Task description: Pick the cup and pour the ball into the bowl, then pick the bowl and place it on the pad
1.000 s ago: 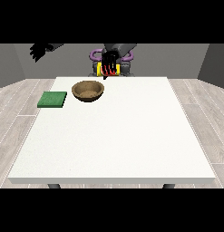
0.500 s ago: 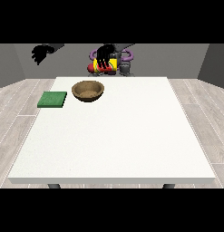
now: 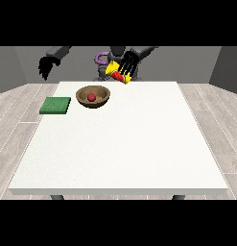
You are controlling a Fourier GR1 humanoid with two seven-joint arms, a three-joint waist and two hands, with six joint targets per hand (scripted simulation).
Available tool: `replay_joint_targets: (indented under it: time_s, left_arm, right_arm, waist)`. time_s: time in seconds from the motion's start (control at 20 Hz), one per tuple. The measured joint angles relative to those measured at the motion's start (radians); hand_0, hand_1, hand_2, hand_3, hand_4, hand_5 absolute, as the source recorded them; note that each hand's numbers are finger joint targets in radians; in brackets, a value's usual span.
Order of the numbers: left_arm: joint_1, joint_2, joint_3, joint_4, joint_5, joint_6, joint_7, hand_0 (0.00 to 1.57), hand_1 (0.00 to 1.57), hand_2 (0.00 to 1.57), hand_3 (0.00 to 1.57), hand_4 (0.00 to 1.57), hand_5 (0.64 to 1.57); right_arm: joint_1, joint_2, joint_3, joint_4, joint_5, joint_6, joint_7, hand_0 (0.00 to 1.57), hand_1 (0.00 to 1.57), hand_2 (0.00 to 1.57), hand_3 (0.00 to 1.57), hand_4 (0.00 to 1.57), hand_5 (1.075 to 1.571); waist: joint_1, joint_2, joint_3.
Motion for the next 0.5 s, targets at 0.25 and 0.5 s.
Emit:
replay_joint_targets:
  time_s: [0.25, 0.5]
  left_arm:
    - [0.012, -0.039, 0.181, -0.203, 0.349, 0.039, -0.105, 0.00, 0.00, 0.00, 0.00, 0.16, 1.440]
    - [0.032, 0.006, 0.359, -0.354, 0.691, -0.135, -0.207, 0.00, 0.00, 0.00, 0.00, 0.20, 1.491]
  right_arm:
    - [-0.017, 0.027, 0.002, -0.004, 0.002, -0.032, -0.003, 0.00, 0.00, 0.00, 0.00, 0.66, 1.571]
    - [0.001, 0.059, -0.013, -0.008, 0.011, -0.091, -0.031, 0.00, 0.00, 0.00, 0.00, 0.25, 1.571]
  waist:
    - [0.045, 0.059, -0.0071]
    - [0.131, 0.100, -0.0034]
